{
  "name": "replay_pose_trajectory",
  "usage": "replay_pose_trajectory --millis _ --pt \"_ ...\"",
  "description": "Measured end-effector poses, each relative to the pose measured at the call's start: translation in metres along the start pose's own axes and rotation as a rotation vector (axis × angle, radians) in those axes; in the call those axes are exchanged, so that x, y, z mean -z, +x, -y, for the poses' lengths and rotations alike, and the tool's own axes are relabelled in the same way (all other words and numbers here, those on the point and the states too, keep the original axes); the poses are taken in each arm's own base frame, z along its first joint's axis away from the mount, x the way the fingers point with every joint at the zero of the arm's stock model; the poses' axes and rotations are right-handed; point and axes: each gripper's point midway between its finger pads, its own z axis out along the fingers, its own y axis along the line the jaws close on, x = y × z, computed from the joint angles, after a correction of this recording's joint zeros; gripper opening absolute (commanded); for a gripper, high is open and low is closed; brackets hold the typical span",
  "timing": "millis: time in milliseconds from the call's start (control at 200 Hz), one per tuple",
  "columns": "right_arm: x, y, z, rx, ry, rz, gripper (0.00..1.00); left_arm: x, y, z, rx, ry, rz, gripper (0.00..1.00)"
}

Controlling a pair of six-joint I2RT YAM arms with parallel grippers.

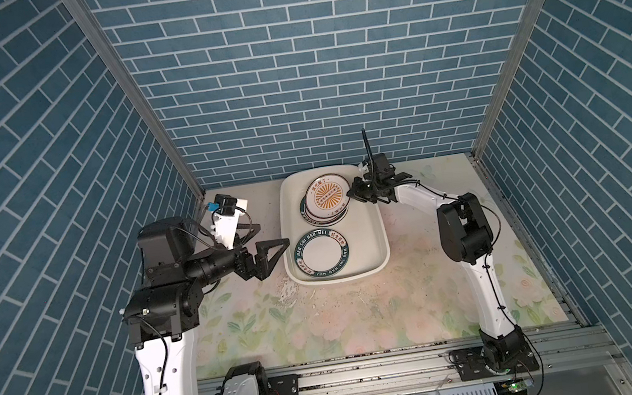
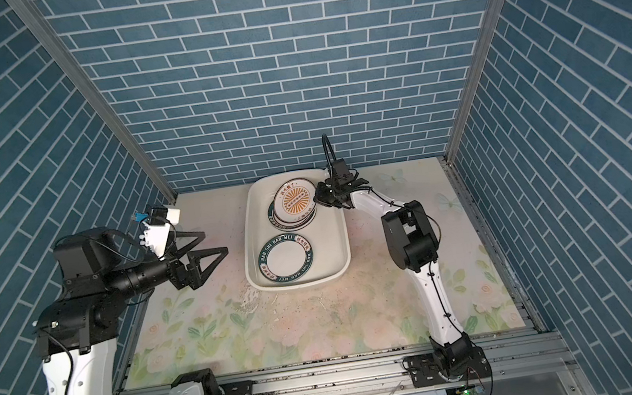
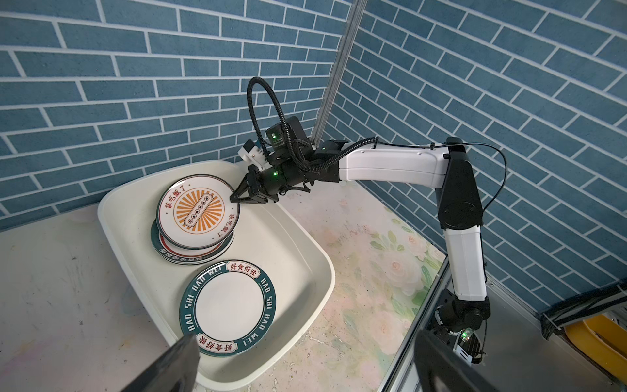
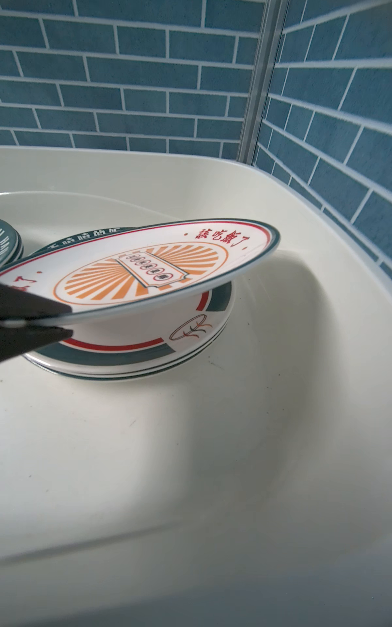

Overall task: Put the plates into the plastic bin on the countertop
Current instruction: 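Lower the sunburst plate flat onto the green-and-red plate stack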

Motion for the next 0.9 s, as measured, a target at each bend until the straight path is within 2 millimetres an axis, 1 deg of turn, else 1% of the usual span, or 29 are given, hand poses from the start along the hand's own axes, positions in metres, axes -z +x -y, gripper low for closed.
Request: replay_pose_trajectory --millis 315,695,900 --pt "-0.0046 0.0028 0.0033 -0.032 -0.002 -0.009 0.00 0.0000 -0.0001 0.0003 0.000 0.002 0.000 0.99" --pt "-0.0057 0.0030 0.0032 -0.040 -0.006 -0.010 0.00 0.0000 -0.0001 0.0003 0.000 0.002 0.000 1.00" --pt "-0.0098 0.0041 0.0018 -0.061 -0.022 -0.012 0.01 0.0000 -0.0001 0.0004 0.000 0.002 0.000 1.00"
